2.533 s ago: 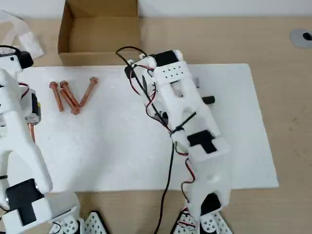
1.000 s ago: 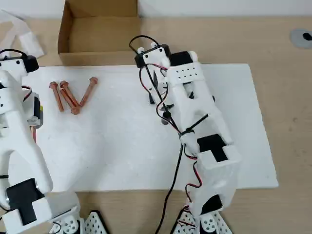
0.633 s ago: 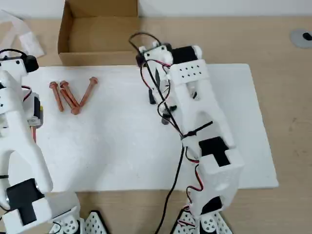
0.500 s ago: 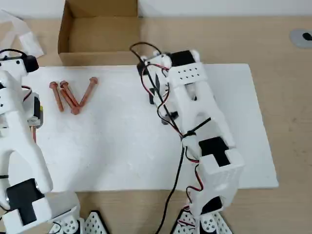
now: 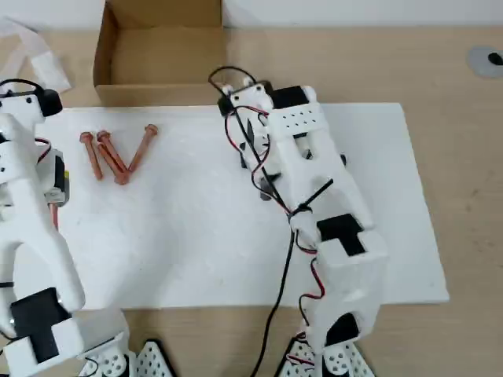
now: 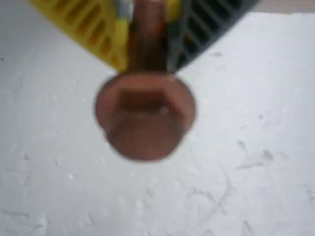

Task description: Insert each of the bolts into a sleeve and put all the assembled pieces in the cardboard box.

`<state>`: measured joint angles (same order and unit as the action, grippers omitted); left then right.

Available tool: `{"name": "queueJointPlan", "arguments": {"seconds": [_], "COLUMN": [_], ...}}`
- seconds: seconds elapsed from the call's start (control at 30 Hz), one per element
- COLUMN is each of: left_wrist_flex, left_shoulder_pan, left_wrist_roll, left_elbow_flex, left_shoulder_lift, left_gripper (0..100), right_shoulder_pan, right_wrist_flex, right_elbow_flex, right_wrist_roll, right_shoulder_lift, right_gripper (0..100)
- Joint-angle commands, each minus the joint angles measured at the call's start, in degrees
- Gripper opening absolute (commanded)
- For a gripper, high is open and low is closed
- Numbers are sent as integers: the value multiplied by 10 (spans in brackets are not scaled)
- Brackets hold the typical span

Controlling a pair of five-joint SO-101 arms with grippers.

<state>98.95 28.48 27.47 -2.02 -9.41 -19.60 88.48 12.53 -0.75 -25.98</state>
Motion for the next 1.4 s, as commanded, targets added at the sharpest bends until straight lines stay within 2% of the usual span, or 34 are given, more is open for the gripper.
{"name": "queueJointPlan", "arguments": {"seconds": [0.0,0.23,0.47,0.73,0.87,1.37], "left_wrist_flex": [-4,-4,-3,-6,-6,-7], "left_shoulder_pan": [-4,-7,-8,-10,-10,-9], "left_wrist_roll": [6,4,4,7,14,24], "left_elbow_flex": [4,4,-21,-54,-82,-120], "left_shoulder_lift": [-29,-29,-29,-102,-138,-220], "left_gripper": [11,11,11,11,11,11], "right_shoulder_pan": [1,0,1,0,0,-2], "right_wrist_flex": [-18,-10,91,107,140,99], "right_elbow_flex": [10,104,209,325,307,147], "right_wrist_roll": [3,2,4,5,5,5], "right_shoulder_lift": [-51,-53,-53,-54,-56,-57], "right_gripper": [10,9,9,9,9,12]}}
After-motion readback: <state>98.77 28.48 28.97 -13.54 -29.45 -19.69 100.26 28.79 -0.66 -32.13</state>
